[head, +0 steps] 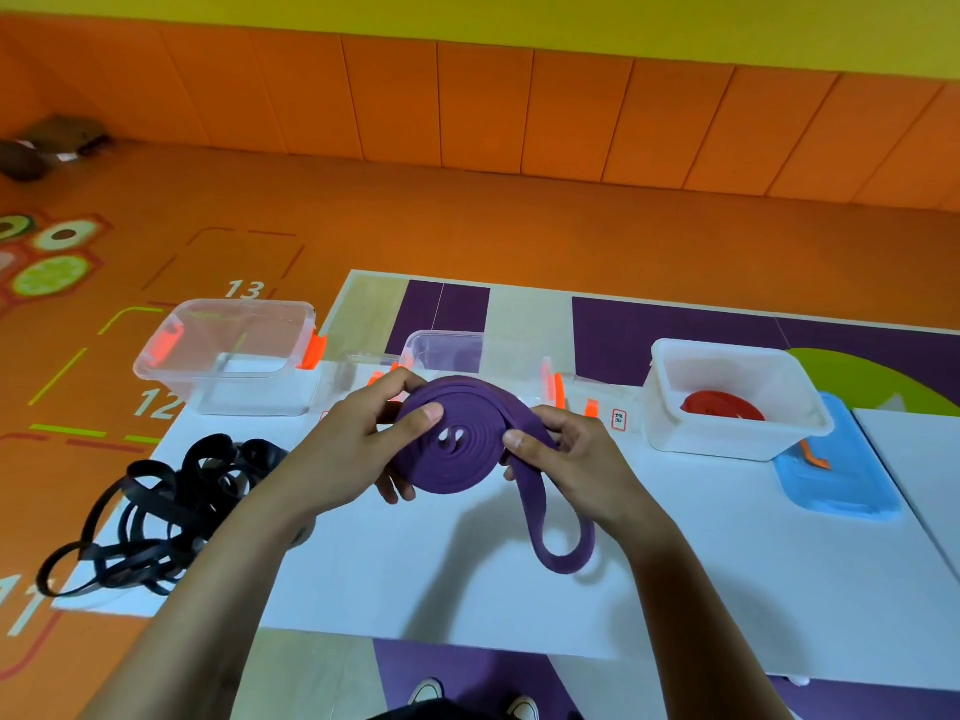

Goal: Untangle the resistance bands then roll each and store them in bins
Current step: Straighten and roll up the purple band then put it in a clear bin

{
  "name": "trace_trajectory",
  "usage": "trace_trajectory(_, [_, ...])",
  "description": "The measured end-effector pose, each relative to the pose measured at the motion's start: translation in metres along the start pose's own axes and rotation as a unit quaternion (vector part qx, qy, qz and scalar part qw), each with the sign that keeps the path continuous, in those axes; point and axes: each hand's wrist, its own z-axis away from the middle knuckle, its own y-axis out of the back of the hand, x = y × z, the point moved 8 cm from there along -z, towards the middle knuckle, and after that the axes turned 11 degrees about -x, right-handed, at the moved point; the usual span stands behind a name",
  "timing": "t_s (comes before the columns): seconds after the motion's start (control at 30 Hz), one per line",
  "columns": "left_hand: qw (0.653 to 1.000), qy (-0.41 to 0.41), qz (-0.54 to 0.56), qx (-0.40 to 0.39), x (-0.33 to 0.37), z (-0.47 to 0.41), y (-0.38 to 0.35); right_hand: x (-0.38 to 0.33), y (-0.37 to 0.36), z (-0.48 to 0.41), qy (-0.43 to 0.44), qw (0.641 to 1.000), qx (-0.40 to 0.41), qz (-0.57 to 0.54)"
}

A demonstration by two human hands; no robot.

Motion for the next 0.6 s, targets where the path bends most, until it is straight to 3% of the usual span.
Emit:
trace_trajectory(0.13, [0.994,-0.031,0.069,0.077,-0.007,0.001,0.014,0.016,0.009,0.002,-0.023,1.000,-0.002,-0.014])
trace_trajectory(0.23, [0.983,-0.045,0.096,0.153,-0.015,0.002,0.036,0.038,0.029,0.008,-0.059,0.995,0.085,-0.007])
trace_trajectory(0.4, [0.974,-0.043,0.129,0.180,-0.026,0.001,0.043,0.058,0.044,0.010,-0.102,0.980,0.173,0.009])
trace_trajectory(0.6, [0.969,-0.020,0.161,0.189,-0.044,0.000,0.038,0.074,0.059,0.022,-0.093,0.964,0.226,-0.107])
